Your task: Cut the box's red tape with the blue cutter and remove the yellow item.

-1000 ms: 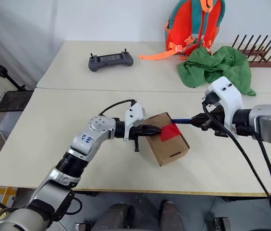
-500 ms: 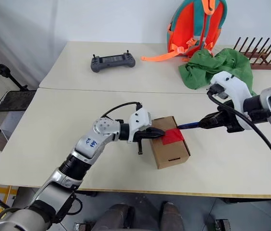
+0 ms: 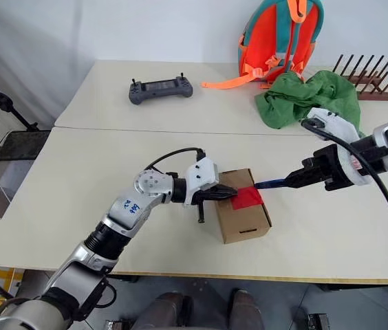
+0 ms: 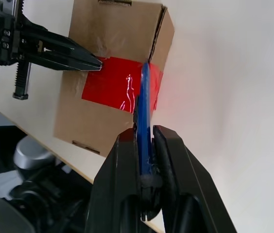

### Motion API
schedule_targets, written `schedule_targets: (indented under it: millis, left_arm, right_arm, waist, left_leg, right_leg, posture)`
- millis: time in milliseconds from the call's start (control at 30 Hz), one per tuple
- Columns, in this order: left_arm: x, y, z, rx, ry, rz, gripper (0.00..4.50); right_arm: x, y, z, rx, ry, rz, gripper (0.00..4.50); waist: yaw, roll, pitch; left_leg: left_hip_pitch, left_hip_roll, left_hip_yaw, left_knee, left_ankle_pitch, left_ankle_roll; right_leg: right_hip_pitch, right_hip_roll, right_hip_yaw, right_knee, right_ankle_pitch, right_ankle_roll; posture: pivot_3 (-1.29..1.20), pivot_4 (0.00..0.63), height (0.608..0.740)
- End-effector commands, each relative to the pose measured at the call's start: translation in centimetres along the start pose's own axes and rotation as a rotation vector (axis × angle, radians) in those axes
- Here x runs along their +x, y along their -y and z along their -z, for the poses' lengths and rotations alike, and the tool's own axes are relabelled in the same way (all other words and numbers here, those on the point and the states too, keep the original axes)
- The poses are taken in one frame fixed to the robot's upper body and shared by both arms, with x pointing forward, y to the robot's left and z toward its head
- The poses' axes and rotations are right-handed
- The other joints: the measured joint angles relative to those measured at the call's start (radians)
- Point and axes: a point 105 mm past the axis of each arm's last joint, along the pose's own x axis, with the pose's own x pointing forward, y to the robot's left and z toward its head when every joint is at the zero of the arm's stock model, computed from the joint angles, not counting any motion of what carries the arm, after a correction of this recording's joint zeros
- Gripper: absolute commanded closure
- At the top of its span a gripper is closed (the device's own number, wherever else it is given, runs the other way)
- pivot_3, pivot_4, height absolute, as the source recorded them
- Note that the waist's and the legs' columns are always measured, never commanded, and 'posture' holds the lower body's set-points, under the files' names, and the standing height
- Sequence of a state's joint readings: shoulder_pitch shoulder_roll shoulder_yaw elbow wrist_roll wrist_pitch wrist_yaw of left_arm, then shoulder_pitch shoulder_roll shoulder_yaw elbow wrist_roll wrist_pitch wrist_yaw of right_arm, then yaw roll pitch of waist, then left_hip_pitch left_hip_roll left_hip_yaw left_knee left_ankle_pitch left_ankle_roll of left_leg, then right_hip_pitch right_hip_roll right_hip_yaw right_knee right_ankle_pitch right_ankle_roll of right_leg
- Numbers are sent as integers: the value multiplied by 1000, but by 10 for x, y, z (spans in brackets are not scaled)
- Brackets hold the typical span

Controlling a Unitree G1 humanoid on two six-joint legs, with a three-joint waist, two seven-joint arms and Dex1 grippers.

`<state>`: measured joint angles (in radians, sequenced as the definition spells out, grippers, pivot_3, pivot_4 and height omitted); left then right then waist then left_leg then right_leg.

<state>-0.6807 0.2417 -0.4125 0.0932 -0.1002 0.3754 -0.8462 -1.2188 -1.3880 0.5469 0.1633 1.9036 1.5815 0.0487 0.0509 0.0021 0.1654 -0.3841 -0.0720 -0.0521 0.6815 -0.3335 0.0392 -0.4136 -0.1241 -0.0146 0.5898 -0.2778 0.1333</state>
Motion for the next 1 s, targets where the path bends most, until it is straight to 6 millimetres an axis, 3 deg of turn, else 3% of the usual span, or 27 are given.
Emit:
schedule_targets:
  millis: [33, 200, 567, 1000]
  left_arm:
    - [7, 31, 66, -125, -223, 92, 4475]
    - [7, 33, 71, -130, -251, 97, 4475]
    - [6, 41, 81, -142, -291, 112, 4475]
    - [8, 45, 83, -145, -300, 116, 4475]
  right_arm:
    - [4, -19, 11, -22, -83, -119, 4355]
    - [1, -24, 26, -39, -142, -124, 4355]
    - [-4, -32, 29, -63, -176, -143, 4355]
    - [-7, -41, 54, -63, -267, -199, 4355]
  waist:
    - [0, 2, -1]
    - [1, 5, -3]
    - [2, 7, -5]
    - [3, 8, -6]
  left_leg:
    - [0, 0, 0, 0, 0, 0]
    - [0, 0, 0, 0, -1, 1]
    - [0, 0, -1, -1, -2, 1]
    - [0, 1, -1, -1, -4, 1]
  right_leg:
    - [0, 0, 0, 0, 0, 0]
    - [0, 0, 0, -1, 0, 0]
    - [0, 0, 0, -3, 0, 0]
    - [1, 0, -1, -5, 0, -1]
  posture:
    - [0, 150, 740]
    - [0, 150, 740]
    - [0, 150, 740]
    - [0, 150, 740]
